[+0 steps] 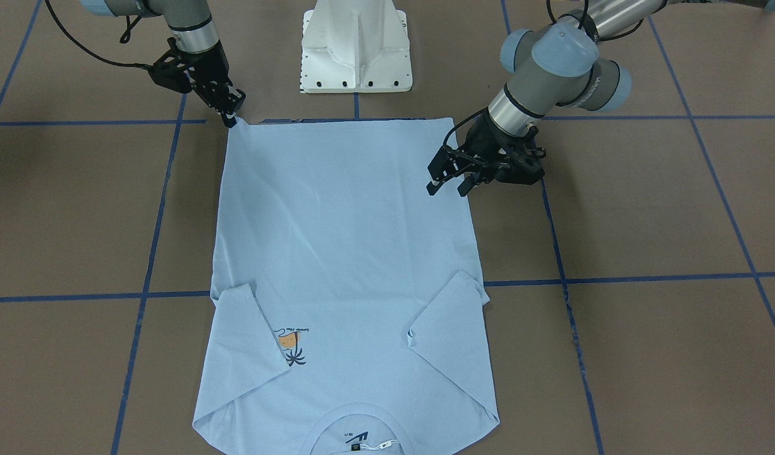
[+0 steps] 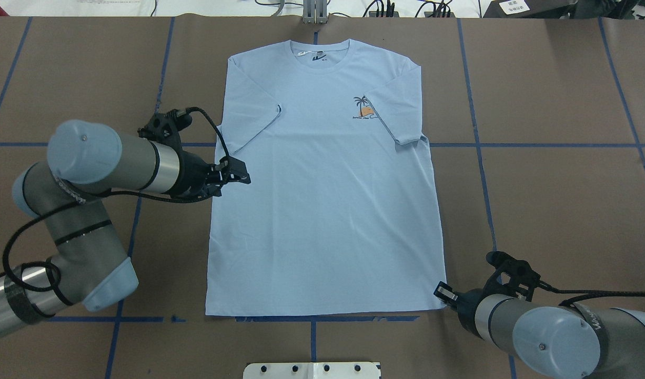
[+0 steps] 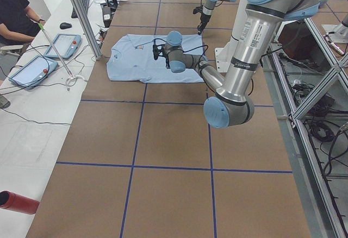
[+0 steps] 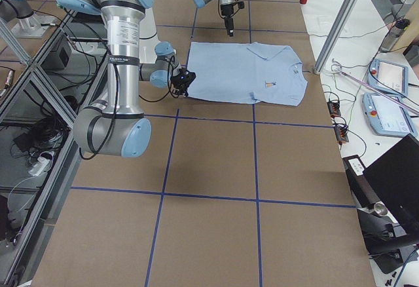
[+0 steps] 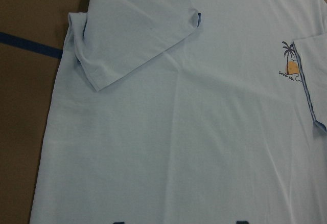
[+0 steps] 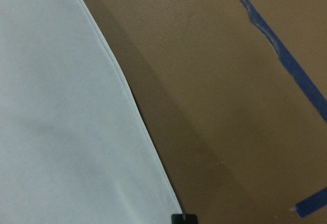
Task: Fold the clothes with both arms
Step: 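Move the left gripper down to the other hem corner nearest the robot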
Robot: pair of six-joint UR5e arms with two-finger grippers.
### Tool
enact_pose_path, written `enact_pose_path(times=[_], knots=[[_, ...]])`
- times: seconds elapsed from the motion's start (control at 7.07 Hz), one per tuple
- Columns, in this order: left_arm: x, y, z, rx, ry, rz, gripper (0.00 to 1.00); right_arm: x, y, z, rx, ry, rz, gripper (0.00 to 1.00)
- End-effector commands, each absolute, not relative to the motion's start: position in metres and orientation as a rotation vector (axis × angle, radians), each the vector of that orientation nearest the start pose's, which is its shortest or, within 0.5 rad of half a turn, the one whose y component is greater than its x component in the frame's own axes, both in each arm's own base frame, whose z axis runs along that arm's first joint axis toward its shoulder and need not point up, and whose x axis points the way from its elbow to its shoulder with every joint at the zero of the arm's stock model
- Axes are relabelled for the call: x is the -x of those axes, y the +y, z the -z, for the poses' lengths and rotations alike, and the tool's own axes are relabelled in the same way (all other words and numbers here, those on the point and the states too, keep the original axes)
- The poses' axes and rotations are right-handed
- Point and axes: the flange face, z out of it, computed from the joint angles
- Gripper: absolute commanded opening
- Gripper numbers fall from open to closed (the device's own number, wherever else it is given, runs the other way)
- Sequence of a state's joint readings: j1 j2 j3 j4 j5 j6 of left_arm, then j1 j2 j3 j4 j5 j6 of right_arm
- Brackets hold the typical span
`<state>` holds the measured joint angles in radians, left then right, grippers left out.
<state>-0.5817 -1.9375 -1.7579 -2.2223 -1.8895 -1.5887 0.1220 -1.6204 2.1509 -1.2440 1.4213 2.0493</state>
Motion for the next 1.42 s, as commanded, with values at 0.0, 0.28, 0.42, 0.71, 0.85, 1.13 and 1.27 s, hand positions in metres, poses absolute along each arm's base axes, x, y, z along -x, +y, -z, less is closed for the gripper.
enact_pose_path(times=[0.0, 0.28, 0.42, 0.71, 0.85, 1.13, 1.27], knots=[[-0.484, -0.329, -0.291, -0.066, 1.072, 0.404, 0.78, 0.431, -0.203, -0.375, 0.014, -0.887, -0.626, 0.0], [-0.497, -0.247, -0.295, -0.022, 0.882, 0.439, 0.75, 0.431, -0.204, -0.376, 0.013, -0.881, -0.629, 0.0], [-0.501, -0.242, -0.298, -0.027, 0.872, 0.441, 0.74, 0.43, -0.204, -0.378, 0.012, -0.876, -0.629, 0.0], [-0.504, -0.224, -0.32, -0.015, 0.828, 0.414, 0.71, 0.43, -0.205, -0.377, 0.011, -0.873, -0.63, 0.0], [-0.509, -0.211, -0.326, -0.003, 0.815, 0.389, 0.7, 0.431, -0.205, -0.374, 0.012, -0.881, -0.63, 0.0], [-0.512, -0.202, -0.329, 0.005, 0.807, 0.374, 0.46, 0.429, -0.208, -0.375, 0.009, -0.878, -0.636, 0.0], [-0.513, -0.2, -0.328, 0.006, 0.808, 0.371, 0.34, 0.429, -0.208, -0.374, 0.008, -0.88, -0.637, 0.0]])
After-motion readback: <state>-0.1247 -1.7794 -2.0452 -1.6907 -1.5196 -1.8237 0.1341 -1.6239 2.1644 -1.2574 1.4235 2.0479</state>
